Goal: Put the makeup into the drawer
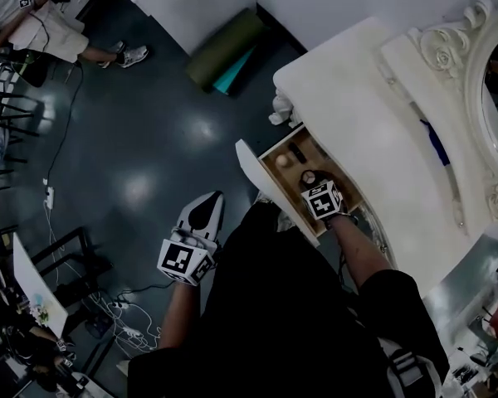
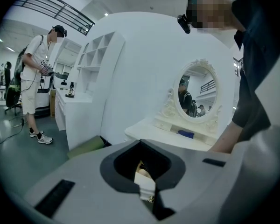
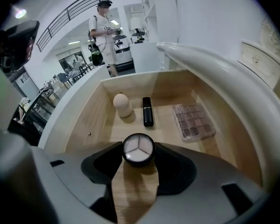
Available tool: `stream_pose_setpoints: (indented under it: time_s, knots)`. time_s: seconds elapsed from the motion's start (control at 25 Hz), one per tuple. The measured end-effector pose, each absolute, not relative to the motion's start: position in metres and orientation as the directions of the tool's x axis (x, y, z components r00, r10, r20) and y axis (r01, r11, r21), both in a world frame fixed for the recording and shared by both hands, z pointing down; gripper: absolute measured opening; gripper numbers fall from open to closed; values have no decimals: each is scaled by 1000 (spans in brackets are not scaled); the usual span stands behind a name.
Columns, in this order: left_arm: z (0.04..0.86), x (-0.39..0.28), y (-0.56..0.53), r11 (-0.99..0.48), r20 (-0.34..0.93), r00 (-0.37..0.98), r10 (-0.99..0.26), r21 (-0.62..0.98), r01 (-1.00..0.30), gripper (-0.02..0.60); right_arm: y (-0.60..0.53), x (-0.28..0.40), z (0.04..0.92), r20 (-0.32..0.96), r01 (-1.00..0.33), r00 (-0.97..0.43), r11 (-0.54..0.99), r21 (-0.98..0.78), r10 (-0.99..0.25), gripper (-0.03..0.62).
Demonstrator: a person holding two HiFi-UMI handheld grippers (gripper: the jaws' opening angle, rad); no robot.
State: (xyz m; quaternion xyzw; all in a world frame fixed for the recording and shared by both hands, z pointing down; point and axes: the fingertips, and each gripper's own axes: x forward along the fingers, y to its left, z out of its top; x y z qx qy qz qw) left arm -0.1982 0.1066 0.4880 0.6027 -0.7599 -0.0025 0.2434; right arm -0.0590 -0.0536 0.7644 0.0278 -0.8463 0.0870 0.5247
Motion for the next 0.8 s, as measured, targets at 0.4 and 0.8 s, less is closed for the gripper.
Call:
stream_pose_setpoints:
  time_s: [0.4,0.8]
  knots:
    - [490,-207,115,304,379,-178,-908,302,-904,20,-55,-59,780,909,-146,-415,983,-114,44,229]
    - [493,-214,107,278,379,-153,-913,301,-912,20,-53,-61,780,902,-166,-427,975,-147,64,230]
